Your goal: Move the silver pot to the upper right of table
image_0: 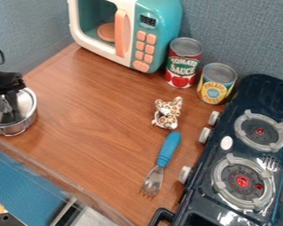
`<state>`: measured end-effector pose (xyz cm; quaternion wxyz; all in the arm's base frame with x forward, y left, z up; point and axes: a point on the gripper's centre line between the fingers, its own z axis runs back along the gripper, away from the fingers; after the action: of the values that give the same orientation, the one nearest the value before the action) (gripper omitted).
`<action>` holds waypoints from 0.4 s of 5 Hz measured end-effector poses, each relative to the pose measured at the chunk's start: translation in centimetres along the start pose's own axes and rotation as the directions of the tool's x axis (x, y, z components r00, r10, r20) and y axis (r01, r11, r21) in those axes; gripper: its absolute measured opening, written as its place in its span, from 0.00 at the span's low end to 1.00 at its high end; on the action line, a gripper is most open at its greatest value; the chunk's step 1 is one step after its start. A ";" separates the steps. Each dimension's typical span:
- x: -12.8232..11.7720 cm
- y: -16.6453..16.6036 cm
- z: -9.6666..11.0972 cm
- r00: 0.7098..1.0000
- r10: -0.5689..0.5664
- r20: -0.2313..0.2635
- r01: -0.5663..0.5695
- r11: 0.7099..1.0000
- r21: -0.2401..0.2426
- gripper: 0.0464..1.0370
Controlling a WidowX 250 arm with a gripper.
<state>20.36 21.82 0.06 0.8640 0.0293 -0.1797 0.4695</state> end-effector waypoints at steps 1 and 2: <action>0.1 -0.1 0.0 1.000 -0.017 0.009 0.017 1.000 0.016 0.30; 0.0 -0.2 0.0 1.000 -0.011 0.006 0.011 1.000 0.016 0.09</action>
<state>20.52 21.72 0.04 0.8657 0.0386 -0.1785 0.4661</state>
